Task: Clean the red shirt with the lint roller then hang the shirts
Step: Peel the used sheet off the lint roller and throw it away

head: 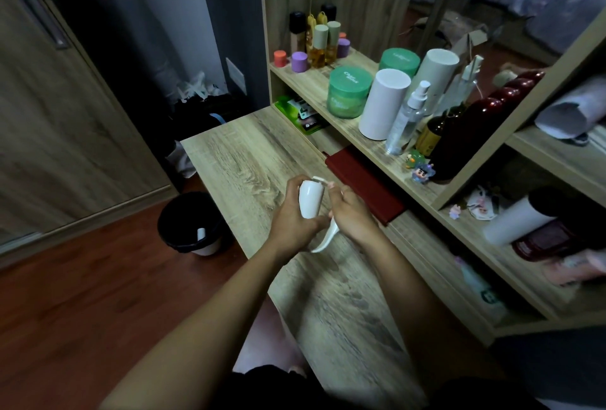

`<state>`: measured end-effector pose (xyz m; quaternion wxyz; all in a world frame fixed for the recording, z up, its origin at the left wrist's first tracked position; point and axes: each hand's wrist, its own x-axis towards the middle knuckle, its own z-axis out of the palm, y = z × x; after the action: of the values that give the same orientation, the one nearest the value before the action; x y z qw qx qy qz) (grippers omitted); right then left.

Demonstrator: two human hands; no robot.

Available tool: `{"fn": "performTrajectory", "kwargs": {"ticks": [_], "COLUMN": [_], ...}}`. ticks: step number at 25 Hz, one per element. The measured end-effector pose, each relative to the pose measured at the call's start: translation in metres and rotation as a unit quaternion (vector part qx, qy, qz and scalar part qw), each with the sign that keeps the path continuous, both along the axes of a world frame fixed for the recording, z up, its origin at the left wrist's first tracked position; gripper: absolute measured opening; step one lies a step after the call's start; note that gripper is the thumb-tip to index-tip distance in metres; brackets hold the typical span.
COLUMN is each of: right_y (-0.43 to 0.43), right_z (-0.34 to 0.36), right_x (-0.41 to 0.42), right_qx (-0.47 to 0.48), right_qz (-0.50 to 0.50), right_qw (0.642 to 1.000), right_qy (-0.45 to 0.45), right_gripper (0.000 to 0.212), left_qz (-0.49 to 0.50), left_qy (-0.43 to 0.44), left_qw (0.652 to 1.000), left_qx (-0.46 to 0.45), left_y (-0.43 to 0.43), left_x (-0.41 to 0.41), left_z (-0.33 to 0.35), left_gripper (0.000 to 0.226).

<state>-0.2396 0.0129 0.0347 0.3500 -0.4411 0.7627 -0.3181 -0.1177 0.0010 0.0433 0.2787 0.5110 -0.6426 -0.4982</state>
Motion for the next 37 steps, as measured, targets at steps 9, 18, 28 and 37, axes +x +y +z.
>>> {"fn": "performTrajectory", "kwargs": {"ticks": [9, 18, 28, 37], "right_y": [0.031, 0.045, 0.046, 0.053], "right_z": [0.001, -0.027, -0.026, -0.044], "right_x": [-0.010, 0.008, 0.017, 0.020], "right_qx": [-0.049, -0.172, -0.167, -0.170], "right_qz": [0.094, 0.080, 0.092, 0.026], "right_qw": [0.992, 0.979, 0.982, 0.984], "right_qy": [-0.075, 0.069, 0.008, -0.045], "right_gripper": [0.038, 0.043, 0.037, 0.042], "left_qz": [-0.033, -0.045, -0.050, -0.134], "left_qy": [-0.119, -0.288, -0.269, -0.230], "left_qw": [0.983, 0.893, 0.868, 0.932], "left_qx": [-0.132, -0.343, -0.414, -0.245], "left_y": [-0.026, -0.020, -0.019, -0.036], "left_x": [0.012, 0.017, 0.028, 0.030], "left_z": [0.010, 0.000, -0.001, 0.021], "left_gripper": [0.053, 0.065, 0.062, 0.076]}}
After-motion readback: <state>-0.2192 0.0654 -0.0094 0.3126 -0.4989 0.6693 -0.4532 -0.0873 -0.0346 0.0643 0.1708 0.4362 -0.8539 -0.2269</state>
